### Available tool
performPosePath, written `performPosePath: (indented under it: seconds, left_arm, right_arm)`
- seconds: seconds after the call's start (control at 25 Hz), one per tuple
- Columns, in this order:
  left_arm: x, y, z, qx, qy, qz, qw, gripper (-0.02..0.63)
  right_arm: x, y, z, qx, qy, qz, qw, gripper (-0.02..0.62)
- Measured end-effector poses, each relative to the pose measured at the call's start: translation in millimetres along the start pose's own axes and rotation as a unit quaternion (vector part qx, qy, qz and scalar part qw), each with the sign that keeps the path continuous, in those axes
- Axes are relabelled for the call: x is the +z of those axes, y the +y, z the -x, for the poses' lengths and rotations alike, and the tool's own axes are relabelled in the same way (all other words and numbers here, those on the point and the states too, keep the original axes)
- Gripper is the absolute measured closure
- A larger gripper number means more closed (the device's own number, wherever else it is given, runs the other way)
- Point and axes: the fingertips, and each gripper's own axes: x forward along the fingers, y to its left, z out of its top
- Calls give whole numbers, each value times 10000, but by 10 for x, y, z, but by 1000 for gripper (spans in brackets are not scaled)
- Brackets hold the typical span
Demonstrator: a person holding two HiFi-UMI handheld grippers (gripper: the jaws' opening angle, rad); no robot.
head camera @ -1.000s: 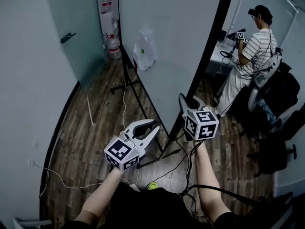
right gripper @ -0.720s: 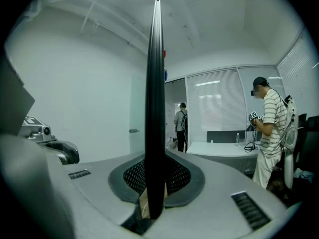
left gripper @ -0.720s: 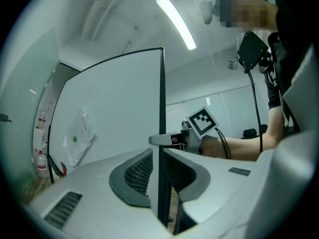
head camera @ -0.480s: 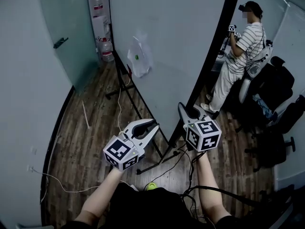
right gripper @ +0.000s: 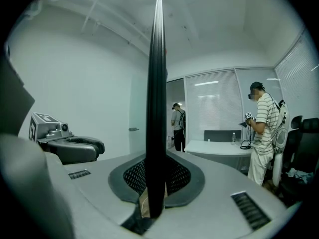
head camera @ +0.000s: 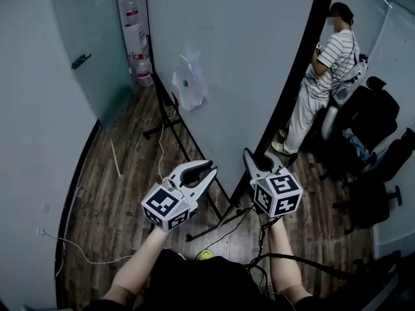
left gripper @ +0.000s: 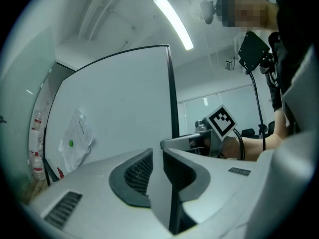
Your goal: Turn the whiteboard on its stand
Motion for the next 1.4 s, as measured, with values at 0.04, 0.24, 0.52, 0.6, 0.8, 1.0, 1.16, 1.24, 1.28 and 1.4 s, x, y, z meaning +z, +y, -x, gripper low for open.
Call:
performPosePath:
  seconds: [0.04,0.24,0.52,0.6,0.8,1.0,1.16,1.24,1.28,1.4]
  left_arm:
    - [2,4,-7,-6,0,5,10000,552]
    - [17,8,-27,-19,-33,28,10000,553]
    - [0,62,33,-101,-26,52,9999,552]
    - [7,63,50,-132,-44,58,9999,552]
    - [16,37,99,-261,-49,62,9996,552]
    - [58,15,161,-340,-100,35,9994,552]
    - [69,-5,201,-399,-111,39,9991,552]
    - [82,-17,218,-436,-120,38,9990,552]
    - [86,-24,227,-460,-123,40,9989,552]
    - [73,-49,254,-548,-119,53,9984,552]
  right_arm:
    - [4,9,10,4,5,10,10000,548]
    - [-2,-1,101,-20,2,-22,10000,548]
    - [15,20,53,-115,-153,8,9998,548]
    - [18,14,47,-202,-166,130,9996,546]
    - [10,-15,59,-513,-139,299,9981,543]
    - [-25,41,39,-594,-72,434,9973,507]
    - [-84,94,68,-577,6,363,9977,439]
    - [-78,104,102,-633,11,380,9973,416]
    - [-67,108,124,-676,-13,389,9970,401]
    - [-15,105,220,-890,-168,428,9950,353]
